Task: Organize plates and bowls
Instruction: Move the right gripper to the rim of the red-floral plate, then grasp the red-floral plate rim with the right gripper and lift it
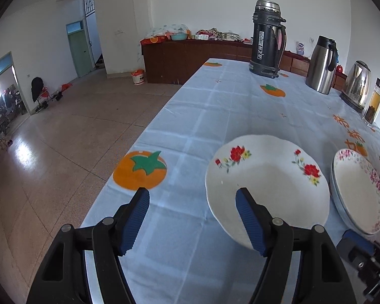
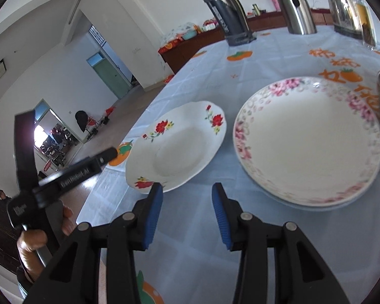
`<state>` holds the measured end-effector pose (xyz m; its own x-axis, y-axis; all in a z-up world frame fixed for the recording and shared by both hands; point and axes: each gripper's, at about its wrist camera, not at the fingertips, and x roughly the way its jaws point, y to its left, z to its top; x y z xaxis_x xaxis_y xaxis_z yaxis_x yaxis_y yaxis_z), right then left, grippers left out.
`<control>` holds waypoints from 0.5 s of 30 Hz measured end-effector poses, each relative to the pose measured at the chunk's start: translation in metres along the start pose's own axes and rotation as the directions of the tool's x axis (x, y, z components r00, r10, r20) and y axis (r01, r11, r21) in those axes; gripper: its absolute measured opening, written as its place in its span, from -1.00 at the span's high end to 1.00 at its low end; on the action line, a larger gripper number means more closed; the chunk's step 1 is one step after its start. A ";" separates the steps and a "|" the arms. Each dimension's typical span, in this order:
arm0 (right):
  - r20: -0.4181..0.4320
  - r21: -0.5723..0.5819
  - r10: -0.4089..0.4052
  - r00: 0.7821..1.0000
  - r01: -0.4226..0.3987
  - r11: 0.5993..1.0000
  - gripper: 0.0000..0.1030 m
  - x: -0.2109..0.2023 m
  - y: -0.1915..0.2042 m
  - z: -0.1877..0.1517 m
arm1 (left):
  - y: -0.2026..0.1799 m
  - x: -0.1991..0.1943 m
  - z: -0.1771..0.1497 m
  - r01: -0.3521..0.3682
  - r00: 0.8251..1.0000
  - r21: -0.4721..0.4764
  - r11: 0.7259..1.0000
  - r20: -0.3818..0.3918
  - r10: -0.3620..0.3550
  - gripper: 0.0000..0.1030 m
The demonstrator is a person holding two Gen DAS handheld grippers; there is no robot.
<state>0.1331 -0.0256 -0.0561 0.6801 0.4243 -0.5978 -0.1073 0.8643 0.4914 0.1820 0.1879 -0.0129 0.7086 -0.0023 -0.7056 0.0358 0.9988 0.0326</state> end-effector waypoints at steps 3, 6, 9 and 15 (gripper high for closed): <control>-0.019 0.022 -0.004 1.000 0.004 1.000 0.18 0.011 -0.002 0.001 | 0.005 0.015 0.010 0.029 0.999 0.003 1.000 -0.034 -0.029 -0.42; -0.043 0.051 -0.008 0.999 0.010 0.999 0.18 0.024 -0.006 0.005 | 0.009 0.032 0.017 0.062 0.996 -0.011 0.998 -0.071 -0.062 -0.42; -0.057 0.070 -0.013 0.998 0.017 0.997 0.18 0.035 -0.007 0.009 | 0.012 0.046 0.020 0.131 0.985 -0.046 0.990 -0.108 -0.135 -0.41; -0.074 0.066 -0.029 0.997 0.034 0.997 0.27 0.054 -0.008 0.014 | 0.007 0.066 0.023 0.177 0.973 -0.044 0.983 -0.145 -0.182 -0.41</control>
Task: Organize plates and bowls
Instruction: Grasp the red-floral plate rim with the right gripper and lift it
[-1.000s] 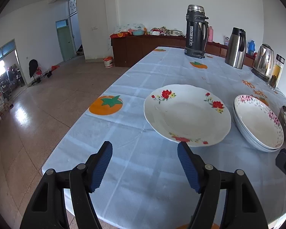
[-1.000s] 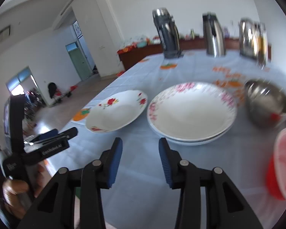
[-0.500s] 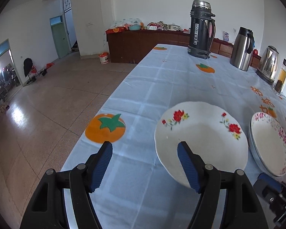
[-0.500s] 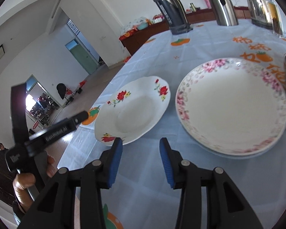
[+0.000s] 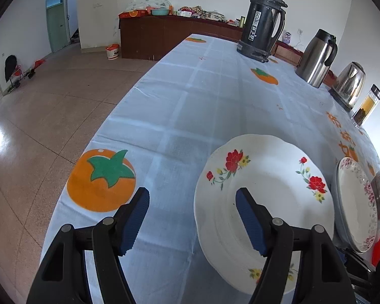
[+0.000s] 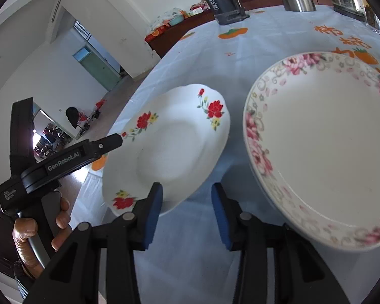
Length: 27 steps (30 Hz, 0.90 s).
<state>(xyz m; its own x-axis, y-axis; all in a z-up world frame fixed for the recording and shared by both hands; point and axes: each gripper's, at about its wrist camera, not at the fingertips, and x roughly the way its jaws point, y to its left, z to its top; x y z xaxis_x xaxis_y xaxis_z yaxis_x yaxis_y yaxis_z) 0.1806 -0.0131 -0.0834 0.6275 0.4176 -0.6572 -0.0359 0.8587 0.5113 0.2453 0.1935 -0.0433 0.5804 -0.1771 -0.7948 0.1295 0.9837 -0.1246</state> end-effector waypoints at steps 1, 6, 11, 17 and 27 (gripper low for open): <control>0.002 -0.002 -0.001 1.000 0.001 1.000 0.28 0.001 0.001 0.000 | 0.000 0.003 0.001 0.009 1.000 -0.001 1.000 -0.007 -0.009 -0.41; 0.008 -0.011 0.007 1.000 -0.007 1.000 0.43 0.007 0.002 0.002 | -0.002 0.012 0.007 0.064 0.997 -0.012 0.998 -0.032 -0.065 -0.21; 0.016 0.024 0.021 1.000 -0.022 0.999 0.43 0.009 0.000 0.003 | -0.002 0.022 0.011 0.098 0.994 -0.023 0.995 -0.048 -0.099 -0.01; 0.016 0.028 0.023 1.000 -0.024 0.999 0.56 0.009 -0.002 0.004 | -0.002 0.029 0.013 0.128 0.989 -0.022 0.992 -0.066 -0.129 0.25; 0.025 -0.047 -0.022 0.999 0.023 0.999 0.56 0.009 0.010 0.002 | -0.003 0.030 0.010 0.083 0.996 -0.030 0.996 -0.035 -0.084 0.25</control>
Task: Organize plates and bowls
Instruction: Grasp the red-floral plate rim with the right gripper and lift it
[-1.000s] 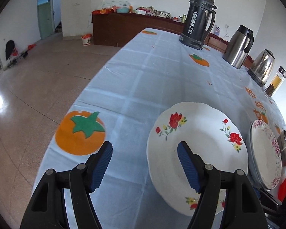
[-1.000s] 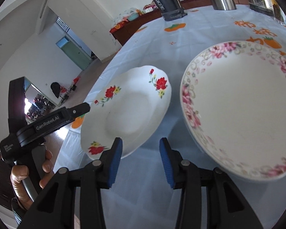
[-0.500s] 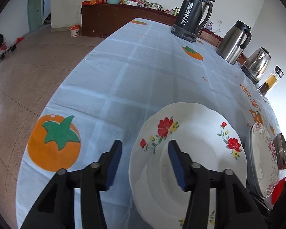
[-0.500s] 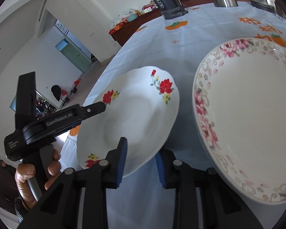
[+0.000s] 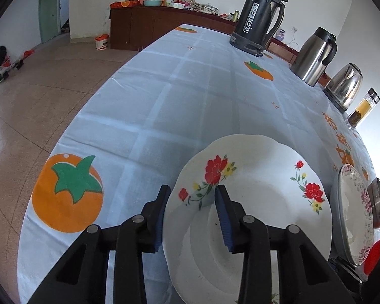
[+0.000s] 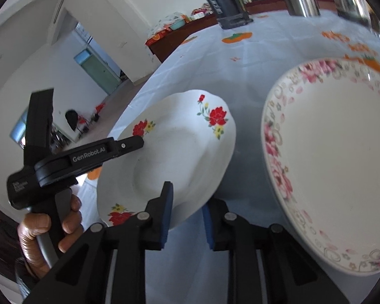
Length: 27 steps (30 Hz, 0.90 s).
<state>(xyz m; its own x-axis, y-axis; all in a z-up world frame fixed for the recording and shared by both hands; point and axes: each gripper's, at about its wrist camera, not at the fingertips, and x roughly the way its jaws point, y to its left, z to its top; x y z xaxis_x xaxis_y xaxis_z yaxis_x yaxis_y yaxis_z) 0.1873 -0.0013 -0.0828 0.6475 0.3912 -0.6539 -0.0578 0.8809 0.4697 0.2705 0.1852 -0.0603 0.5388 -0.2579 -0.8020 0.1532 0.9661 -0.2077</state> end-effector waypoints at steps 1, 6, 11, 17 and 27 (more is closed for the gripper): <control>0.001 -0.021 -0.010 1.000 0.010 1.000 0.56 0.000 0.003 -0.001 | 0.001 -0.002 -0.001 0.001 1.000 -0.001 1.000 0.007 -0.001 0.26; -0.005 -0.057 0.013 1.000 -0.013 0.998 0.56 -0.002 0.008 -0.004 | 0.003 -0.021 -0.011 -0.045 0.998 0.014 0.999 0.053 0.044 0.32; 0.017 -0.115 0.024 1.000 -0.022 0.993 0.56 -0.016 0.024 -0.009 | 0.010 -0.042 -0.017 -0.032 0.996 -0.017 0.999 0.088 0.034 0.32; 0.047 -0.129 0.038 0.998 -0.032 0.991 0.56 -0.048 0.031 -0.015 | -0.007 -0.073 -0.023 -0.031 0.990 0.006 0.999 0.137 0.030 0.32; 0.125 -0.081 -0.027 0.992 0.037 0.996 0.56 -0.114 -0.004 -0.014 | -0.081 -0.082 -0.023 0.049 0.986 0.123 0.991 0.155 -0.067 0.32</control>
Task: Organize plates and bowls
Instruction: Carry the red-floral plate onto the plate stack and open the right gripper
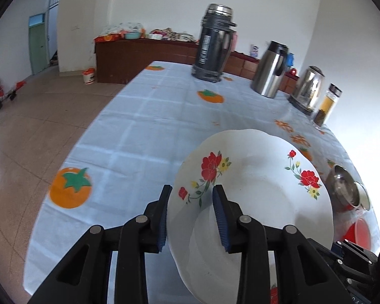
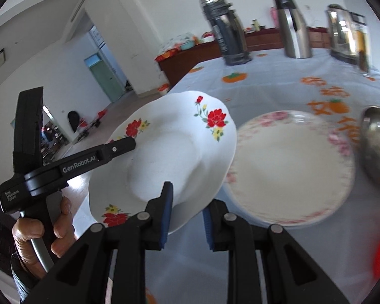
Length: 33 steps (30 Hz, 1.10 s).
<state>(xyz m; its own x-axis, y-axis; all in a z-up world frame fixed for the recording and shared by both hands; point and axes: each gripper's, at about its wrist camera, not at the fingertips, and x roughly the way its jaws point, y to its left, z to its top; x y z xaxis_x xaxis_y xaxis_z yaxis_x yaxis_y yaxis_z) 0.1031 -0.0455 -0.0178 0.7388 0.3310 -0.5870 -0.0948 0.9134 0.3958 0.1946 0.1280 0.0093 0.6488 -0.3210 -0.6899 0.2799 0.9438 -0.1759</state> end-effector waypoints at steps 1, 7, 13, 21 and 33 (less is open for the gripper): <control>0.008 0.004 -0.019 1.000 0.019 1.000 0.56 -0.006 -0.006 0.000 | -0.009 0.003 0.000 0.013 1.000 0.008 1.000 -0.001 -0.013 0.32; 0.024 0.062 -0.106 0.994 0.105 0.993 0.56 -0.032 -0.048 0.001 | -0.064 0.028 -0.002 0.077 0.997 0.068 0.995 -0.023 -0.075 0.32; 0.009 0.117 -0.156 0.988 0.154 0.981 0.56 -0.036 -0.085 0.002 | -0.097 0.056 -0.003 0.105 0.993 0.083 0.991 -0.068 -0.099 0.32; -0.006 0.107 -0.186 0.983 0.186 0.977 0.57 -0.027 -0.105 0.011 | -0.107 0.072 -0.004 0.092 0.992 0.083 0.992 -0.091 -0.084 0.31; -0.063 0.082 -0.191 0.980 0.195 0.977 0.57 -0.009 -0.110 0.020 | -0.100 0.089 -0.003 0.048 0.991 0.055 0.997 -0.126 -0.040 0.32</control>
<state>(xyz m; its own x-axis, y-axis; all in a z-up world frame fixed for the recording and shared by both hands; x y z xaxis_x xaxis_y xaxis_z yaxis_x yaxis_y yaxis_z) 0.1198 -0.1535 -0.0420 0.6999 0.1651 -0.6949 0.1068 0.9378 0.3303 0.2221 0.0056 -0.0367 0.5425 -0.3464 -0.7653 0.3490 0.9216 -0.1698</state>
